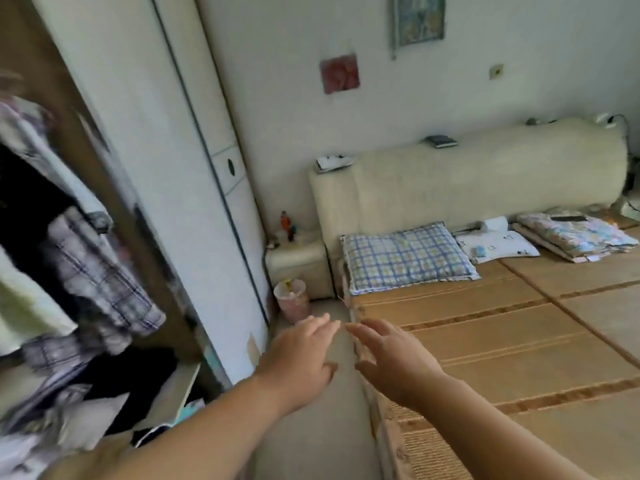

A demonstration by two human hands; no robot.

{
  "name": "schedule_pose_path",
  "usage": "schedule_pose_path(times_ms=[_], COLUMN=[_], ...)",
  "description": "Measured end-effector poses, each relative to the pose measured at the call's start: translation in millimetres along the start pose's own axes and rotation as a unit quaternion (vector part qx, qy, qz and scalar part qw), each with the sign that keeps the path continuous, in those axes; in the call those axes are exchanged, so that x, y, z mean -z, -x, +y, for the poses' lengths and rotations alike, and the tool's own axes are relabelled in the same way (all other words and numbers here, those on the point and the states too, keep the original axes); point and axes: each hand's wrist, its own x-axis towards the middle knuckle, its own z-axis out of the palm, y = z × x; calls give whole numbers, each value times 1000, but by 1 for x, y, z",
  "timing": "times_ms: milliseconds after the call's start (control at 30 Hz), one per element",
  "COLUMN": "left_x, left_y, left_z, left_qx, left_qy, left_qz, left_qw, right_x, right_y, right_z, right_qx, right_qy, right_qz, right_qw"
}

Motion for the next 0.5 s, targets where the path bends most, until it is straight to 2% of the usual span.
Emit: schedule_pose_path(times_ms=[267,500], left_x=[84,163], left_y=[70,92], left_z=[-158,-252], left_qx=[132,242], left_qy=[-60,-95], left_qz=[119,270], left_qw=[982,927], right_x=[-14,2], right_y=[-130,-213], right_z=[-167,-294], right_qx=[147,276], right_qy=[-11,-46], right_qz=[30,79], right_qw=[989,957])
